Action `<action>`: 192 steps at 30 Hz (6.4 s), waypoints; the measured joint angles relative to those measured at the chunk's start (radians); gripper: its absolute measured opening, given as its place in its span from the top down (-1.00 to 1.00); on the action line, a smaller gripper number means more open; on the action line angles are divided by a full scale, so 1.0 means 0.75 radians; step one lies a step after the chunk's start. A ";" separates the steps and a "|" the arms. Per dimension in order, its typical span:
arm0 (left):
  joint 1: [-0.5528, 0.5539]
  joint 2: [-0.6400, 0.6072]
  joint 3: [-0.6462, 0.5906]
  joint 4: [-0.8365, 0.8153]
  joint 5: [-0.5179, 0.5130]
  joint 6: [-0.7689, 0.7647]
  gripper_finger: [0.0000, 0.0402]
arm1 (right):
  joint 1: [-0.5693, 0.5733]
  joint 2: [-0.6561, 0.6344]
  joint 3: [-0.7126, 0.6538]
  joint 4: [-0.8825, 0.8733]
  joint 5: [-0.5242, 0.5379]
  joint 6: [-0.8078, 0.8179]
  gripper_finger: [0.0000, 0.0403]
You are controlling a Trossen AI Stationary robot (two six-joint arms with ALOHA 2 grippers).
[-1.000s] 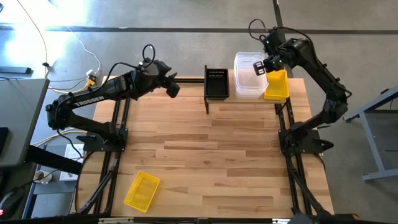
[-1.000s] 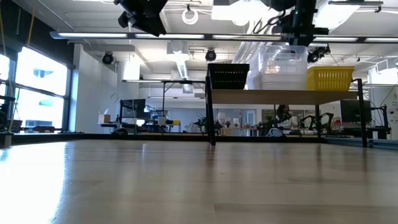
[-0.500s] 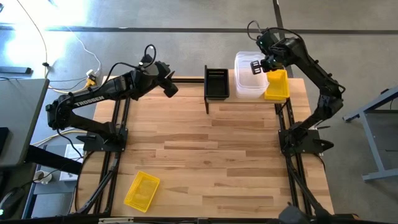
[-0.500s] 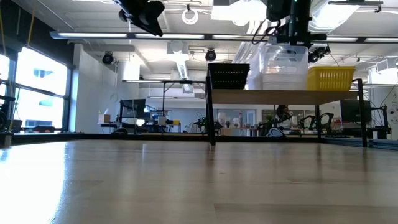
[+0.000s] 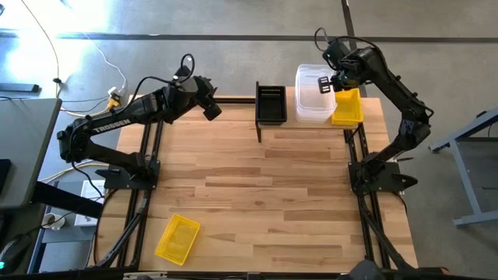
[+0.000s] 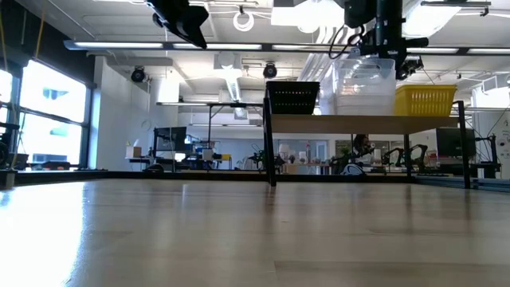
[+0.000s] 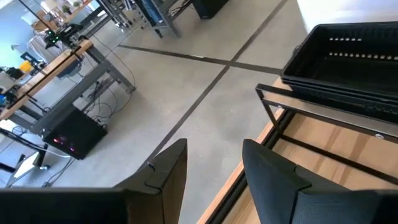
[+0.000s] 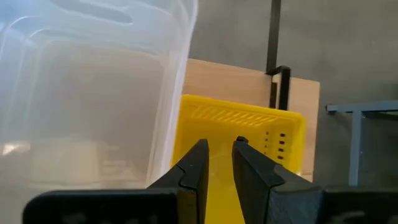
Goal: Stack baskets on shelf by color
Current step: Adjust the stacked transparent bins, then stack the yellow bin on top of the stacked yellow bins on the shelf
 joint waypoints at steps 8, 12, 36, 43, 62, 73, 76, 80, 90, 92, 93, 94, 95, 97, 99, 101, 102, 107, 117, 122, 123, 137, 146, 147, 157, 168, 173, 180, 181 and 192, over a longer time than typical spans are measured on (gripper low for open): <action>0.057 0.000 0.000 0.033 0.010 0.000 0.28 | 0.000 0.056 0.000 0.004 -0.034 0.019 0.72; 0.072 0.000 0.000 0.036 0.010 0.000 0.28 | 0.001 0.057 0.000 0.025 -0.065 -0.014 0.72; 0.072 0.000 0.000 -0.018 0.003 0.021 0.28 | 0.015 0.010 0.000 0.004 -0.093 0.000 0.72; 0.060 -0.007 0.000 -0.320 0.010 -0.159 0.28 | 0.078 -0.083 0.000 -0.037 -0.037 0.023 0.72; -0.209 -0.210 0.001 -1.127 0.749 -1.410 0.28 | 0.507 -0.259 0.000 -0.055 0.033 -0.076 0.72; -0.738 -0.208 0.001 -1.205 0.673 -1.842 0.28 | 0.745 -0.260 0.000 -0.055 0.003 -0.133 0.72; -0.890 -0.182 0.001 -1.204 0.632 -2.028 0.28 | 0.825 -0.260 0.000 -0.055 0.000 -0.137 0.72; -1.087 -0.130 0.001 -1.206 0.613 -2.206 0.28 | 0.926 -0.260 0.000 -0.055 -0.002 -0.135 0.72; -1.442 0.091 0.000 -1.268 0.564 -2.577 0.28 | 1.079 -0.260 0.000 -0.055 -0.002 -0.122 0.72; -1.502 0.133 0.000 -1.273 0.564 -2.652 0.28 | 1.094 -0.260 0.000 -0.053 -0.002 -0.116 0.72; -1.530 0.151 0.000 -1.270 0.564 -2.689 0.28 | 1.099 -0.259 0.000 -0.050 -0.002 -0.109 0.72; -1.560 0.167 0.000 -1.272 0.564 -2.728 0.28 | 1.104 -0.260 0.001 -0.044 -0.002 -0.102 0.72; -1.587 0.183 0.000 -1.279 0.564 -2.768 0.28 | 1.109 -0.260 0.001 -0.037 -0.002 -0.095 0.72; -1.636 0.218 0.000 -1.295 0.564 -2.854 0.28 | 1.117 -0.259 0.001 -0.022 -0.002 -0.083 0.72; -1.684 0.247 0.000 -1.308 0.567 -2.927 0.28 | 1.125 -0.259 0.001 -0.003 -0.002 -0.065 0.72; -1.729 0.270 -0.001 -1.304 0.568 -2.986 0.28 | 1.133 -0.259 0.001 0.006 -0.002 -0.040 0.72; -1.750 0.280 -0.003 -1.298 0.568 -3.013 0.28 | 1.137 -0.259 0.001 0.007 -0.002 -0.030 0.72; -1.833 0.291 -0.125 -1.085 0.608 -3.158 0.28 | 1.167 -0.259 0.001 0.011 -0.002 0.066 0.72; -1.888 0.316 -0.270 -0.848 0.644 -3.206 0.28 | 1.234 -0.259 0.001 0.015 -0.002 0.209 0.72; -1.888 0.317 -0.319 -0.770 0.647 -3.193 0.28 | 1.266 -0.259 0.001 0.017 -0.002 0.242 0.72; -1.884 0.317 -0.333 -0.755 0.647 -3.193 0.28 | 1.272 -0.259 0.001 0.017 -0.001 0.244 0.72; -1.833 0.317 -0.499 -0.518 0.646 -3.361 0.48 | 1.382 -0.258 0.001 0.017 0.014 0.272 0.72; -1.753 0.317 -0.499 -0.476 0.551 -3.390 0.94 | 1.431 -0.258 0.001 0.017 0.039 0.244 0.72; -1.736 0.317 -0.499 -0.474 0.549 -3.390 0.93 | 1.438 -0.258 0.001 0.017 0.041 0.235 0.72; -1.476 0.315 -0.449 -0.415 0.367 -3.313 0.97 | 1.533 -0.254 0.001 0.282 -0.018 -0.071 0.72; -1.154 0.315 -0.311 -0.400 0.284 -2.946 0.98 | 1.598 -0.179 0.002 0.496 -0.194 -0.484 0.72; -1.013 0.315 -0.255 -0.379 0.289 -2.799 0.98 | 1.608 -0.103 0.002 0.529 -0.226 -0.663 0.71; -0.868 0.315 -0.199 -0.281 0.258 -2.632 0.98 | 1.609 0.010 0.002 0.582 -0.272 -0.838 0.56; -0.850 0.314 -0.195 -0.266 0.257 -2.614 0.98 | 1.609 0.028 0.002 0.595 -0.276 -0.860 0.52; -0.719 0.314 -0.183 -0.192 0.266 -2.535 0.98 | 1.609 0.259 0.001 0.720 -0.296 -0.971 0.36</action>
